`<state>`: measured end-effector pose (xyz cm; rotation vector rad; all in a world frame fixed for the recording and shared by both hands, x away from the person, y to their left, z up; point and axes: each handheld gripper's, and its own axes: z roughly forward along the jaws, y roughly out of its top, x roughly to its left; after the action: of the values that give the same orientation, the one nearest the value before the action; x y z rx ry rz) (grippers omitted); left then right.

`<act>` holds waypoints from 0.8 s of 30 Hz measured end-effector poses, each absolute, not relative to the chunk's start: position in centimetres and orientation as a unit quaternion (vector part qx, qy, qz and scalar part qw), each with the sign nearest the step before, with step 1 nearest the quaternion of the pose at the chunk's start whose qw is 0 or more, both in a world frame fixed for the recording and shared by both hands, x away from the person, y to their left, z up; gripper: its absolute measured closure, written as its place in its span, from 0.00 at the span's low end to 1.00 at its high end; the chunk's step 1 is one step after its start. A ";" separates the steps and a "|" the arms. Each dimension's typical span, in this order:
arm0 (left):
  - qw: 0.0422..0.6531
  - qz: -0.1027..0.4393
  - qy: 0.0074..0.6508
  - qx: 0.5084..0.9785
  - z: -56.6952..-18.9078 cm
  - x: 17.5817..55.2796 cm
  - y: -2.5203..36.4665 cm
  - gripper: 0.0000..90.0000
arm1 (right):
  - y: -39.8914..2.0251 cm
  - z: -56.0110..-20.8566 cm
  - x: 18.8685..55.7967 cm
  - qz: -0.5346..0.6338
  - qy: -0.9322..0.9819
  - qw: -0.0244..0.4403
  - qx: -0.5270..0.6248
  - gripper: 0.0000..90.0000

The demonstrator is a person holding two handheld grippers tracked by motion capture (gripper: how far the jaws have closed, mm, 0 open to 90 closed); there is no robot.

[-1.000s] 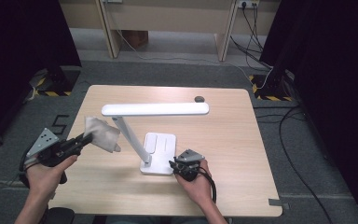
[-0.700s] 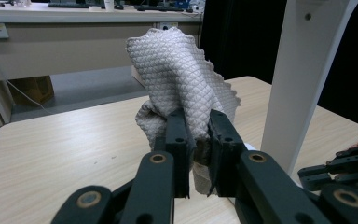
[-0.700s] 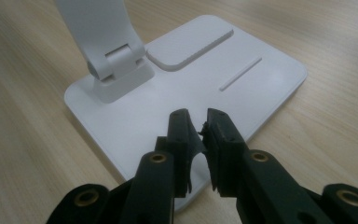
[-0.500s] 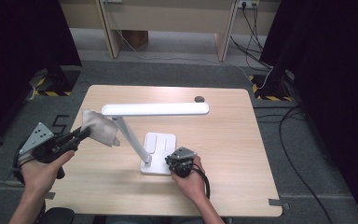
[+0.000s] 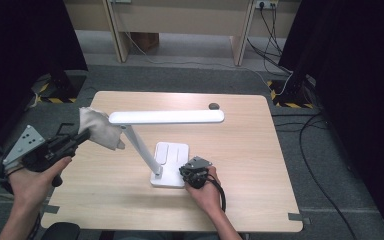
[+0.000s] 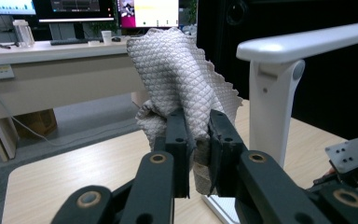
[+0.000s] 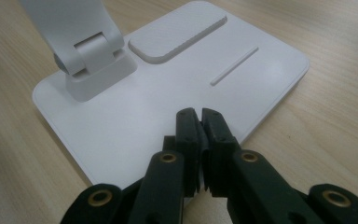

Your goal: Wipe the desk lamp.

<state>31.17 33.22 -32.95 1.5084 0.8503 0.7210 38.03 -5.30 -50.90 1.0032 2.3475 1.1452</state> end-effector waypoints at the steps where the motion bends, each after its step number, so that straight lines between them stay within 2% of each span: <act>1: 0.594 0.311 0.363 0.647 -32.8 31.1 33.2 0.89 | -5.3 -50.9 38.0 0.403 0.825 0.167 0.358 0.97; 24: 0.634 0.328 0.313 0.626 -29.5 30.4 31.4 0.89 | -5.1 -50.8 38.4 0.398 0.833 0.166 0.346 1.00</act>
<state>30.42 31.44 -29.49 1.4306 0.7161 0.7503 38.38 -5.12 -50.78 0.9842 2.3726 1.1338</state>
